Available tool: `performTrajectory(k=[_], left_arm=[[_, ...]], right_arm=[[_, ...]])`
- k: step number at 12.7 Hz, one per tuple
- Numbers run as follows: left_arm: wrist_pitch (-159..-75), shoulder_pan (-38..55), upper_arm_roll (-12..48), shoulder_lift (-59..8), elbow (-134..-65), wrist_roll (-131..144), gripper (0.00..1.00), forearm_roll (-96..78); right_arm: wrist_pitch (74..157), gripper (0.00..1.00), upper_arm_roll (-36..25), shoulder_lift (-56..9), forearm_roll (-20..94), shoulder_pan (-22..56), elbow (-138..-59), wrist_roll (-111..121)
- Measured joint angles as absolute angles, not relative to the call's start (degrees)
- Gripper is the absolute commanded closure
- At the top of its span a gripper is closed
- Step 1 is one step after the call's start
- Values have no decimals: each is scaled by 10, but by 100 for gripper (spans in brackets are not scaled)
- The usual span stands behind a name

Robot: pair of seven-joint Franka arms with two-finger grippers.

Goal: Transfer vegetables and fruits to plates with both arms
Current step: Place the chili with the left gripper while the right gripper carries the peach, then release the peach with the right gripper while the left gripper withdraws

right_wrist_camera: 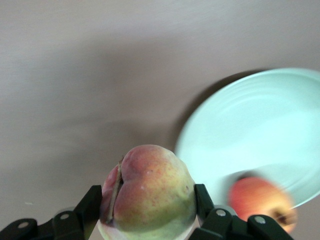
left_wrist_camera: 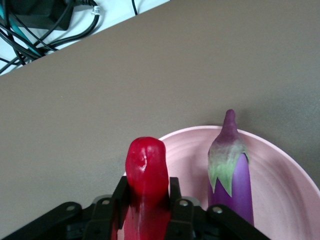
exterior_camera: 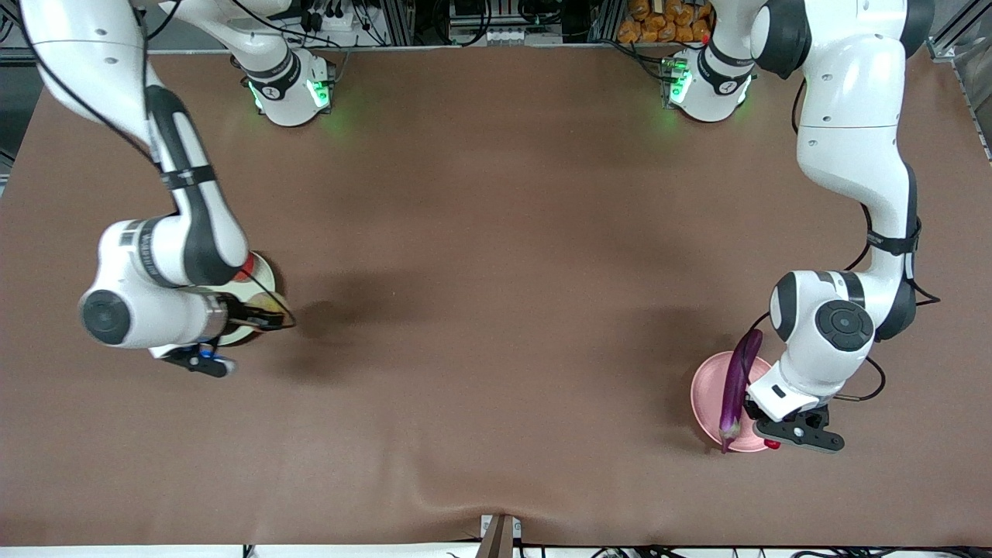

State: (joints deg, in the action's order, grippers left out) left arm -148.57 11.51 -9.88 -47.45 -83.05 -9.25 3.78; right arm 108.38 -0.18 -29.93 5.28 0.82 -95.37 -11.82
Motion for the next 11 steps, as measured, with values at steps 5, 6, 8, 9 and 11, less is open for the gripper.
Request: performTrajectory(k=[5,6,8,9,11], left_arm=[[-1486,116,-99,-479,-829,-93,0,38],[-1486,116,-99,-479,-827,-93,0,38],[-1487,117,-99,-478,-820,-93,0,38],[-1486,118,-98,-475,-817,-92,0,38],[-1452,119,-92,-459,-814,-86,0,38]], right_arm=[[1079,100,0,-306,53,-55,-964,-36],[1083,100,0,-307,53,-55,-970,-36],[1097,85,0,-316,53,-55,-980,-36],[1108,51,0,-324,53,-55,-986,-36],[1124,0,0,-335,53,-56,-991,-36]])
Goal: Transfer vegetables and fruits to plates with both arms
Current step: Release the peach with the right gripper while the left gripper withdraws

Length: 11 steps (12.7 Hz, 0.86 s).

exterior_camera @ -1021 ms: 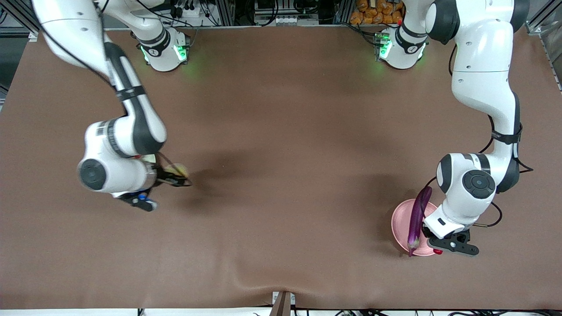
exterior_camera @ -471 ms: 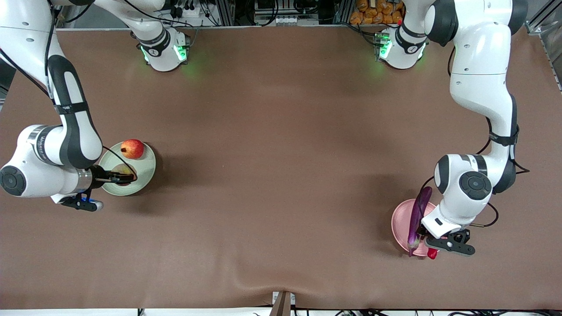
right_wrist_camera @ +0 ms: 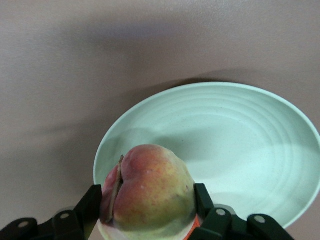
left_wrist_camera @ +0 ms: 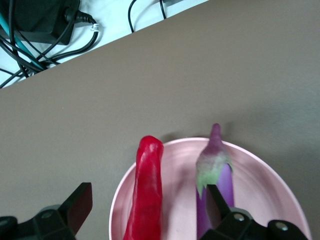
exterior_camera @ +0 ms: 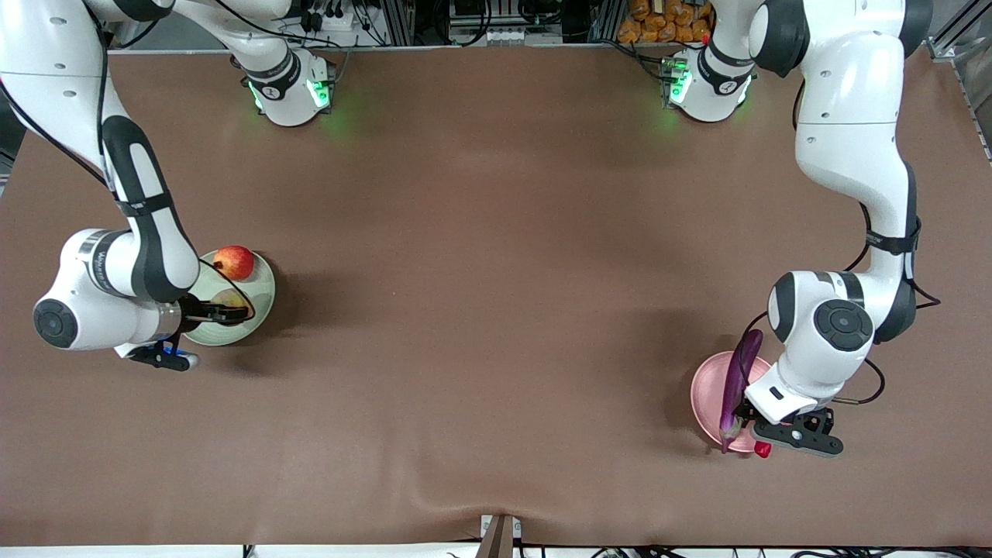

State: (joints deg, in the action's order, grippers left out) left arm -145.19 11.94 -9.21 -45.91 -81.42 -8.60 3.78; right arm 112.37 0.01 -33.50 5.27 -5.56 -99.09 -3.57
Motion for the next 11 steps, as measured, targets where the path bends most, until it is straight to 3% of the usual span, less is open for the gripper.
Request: performTrajectory(k=[3,5,7,11], left_arm=[[-1347,120,-83,-404,-816,-74,0,38],[-1302,119,-77,-346,-856,-61,0,38],[-1270,118,-76,-268,-934,-57,0,38],[-1084,117,-75,-138,-1022,-57,0,38]], right_arm=[[1124,0,0,-335,53,-59,-985,-36],[1093,0,3,-332,53,-61,-954,-35],[1006,0,14,-327,53,-62,-870,-33],[862,0,40,-304,53,-47,-705,-32]])
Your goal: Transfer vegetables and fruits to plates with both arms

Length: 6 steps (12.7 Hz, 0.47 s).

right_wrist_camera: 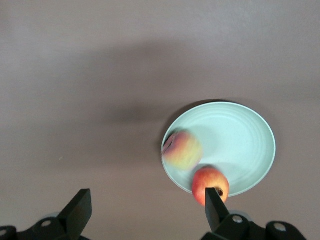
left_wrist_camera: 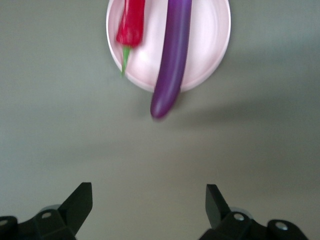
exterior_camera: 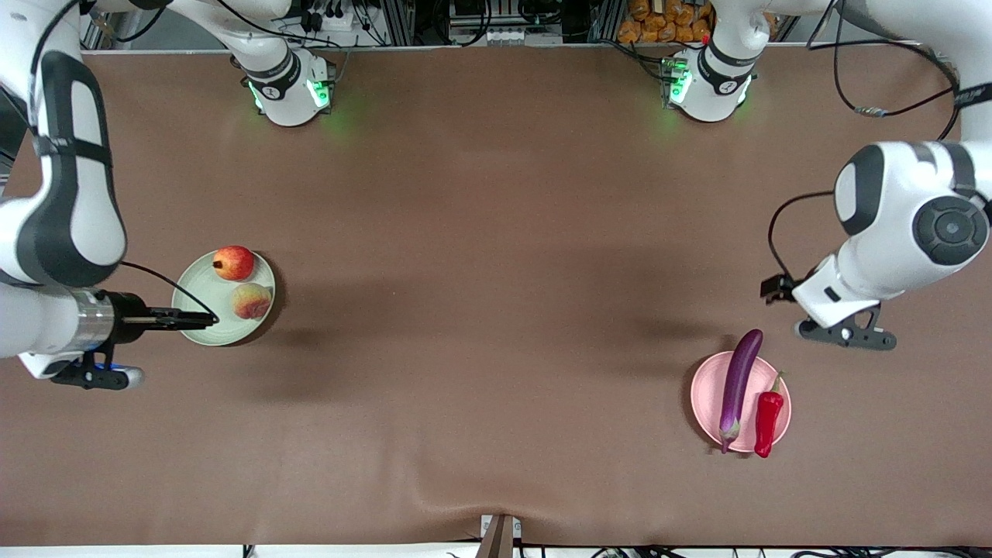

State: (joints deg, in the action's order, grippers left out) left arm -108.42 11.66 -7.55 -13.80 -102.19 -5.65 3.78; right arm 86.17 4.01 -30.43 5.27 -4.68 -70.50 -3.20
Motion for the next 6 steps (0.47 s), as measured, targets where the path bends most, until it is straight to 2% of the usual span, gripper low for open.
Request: performTrajectory(k=[3,6], left_arm=[[-990,110,-76,-95,-1013,-56,0,38],[-941,95,-68,-46,-988,-56,0,38]], right_arm=[[767,0,41,-284,53,-45,-614,-32],[711,0,42,-222,52,-37,-596,-31]])
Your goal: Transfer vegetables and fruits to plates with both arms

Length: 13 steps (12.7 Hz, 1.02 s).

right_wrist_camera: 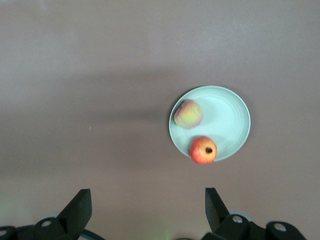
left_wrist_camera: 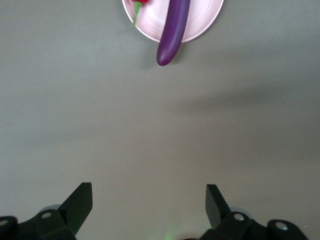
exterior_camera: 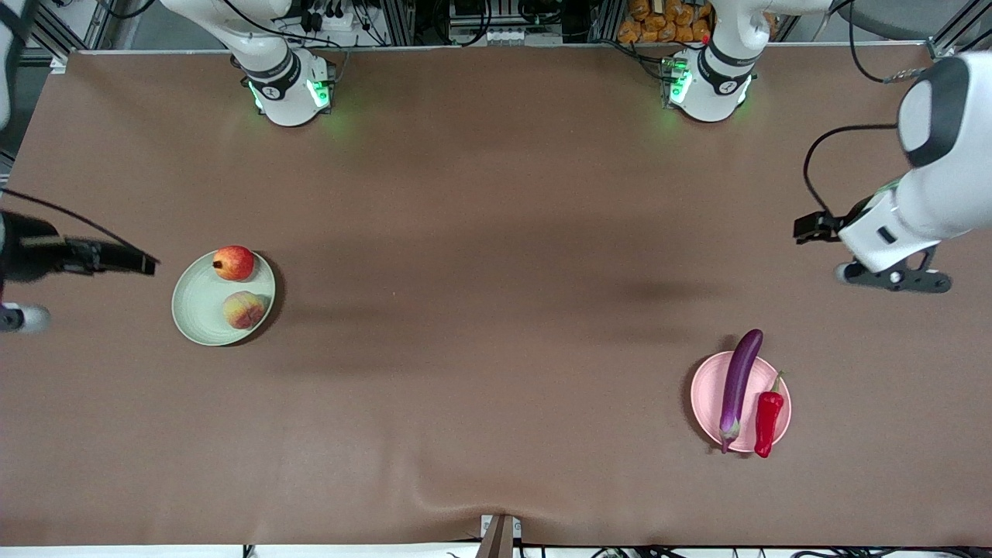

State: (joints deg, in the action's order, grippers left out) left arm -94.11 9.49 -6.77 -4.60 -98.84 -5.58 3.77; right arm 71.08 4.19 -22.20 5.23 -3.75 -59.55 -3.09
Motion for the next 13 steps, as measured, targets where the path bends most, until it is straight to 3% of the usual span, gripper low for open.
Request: performTrajectory(k=[4,7,13], left_arm=[[-905,-5,32,2,-945,-55,0,37],[-873,-19,47,38,-938,-43,0,20],[-857,5,37,45,-927,36,0,-3]], right_arm=[[661,0,42,-170,21,-15,-595,-32],[661,0,42,-115,11,-4,-611,-36],[805,0,40,40,12,-5,-854,-36]])
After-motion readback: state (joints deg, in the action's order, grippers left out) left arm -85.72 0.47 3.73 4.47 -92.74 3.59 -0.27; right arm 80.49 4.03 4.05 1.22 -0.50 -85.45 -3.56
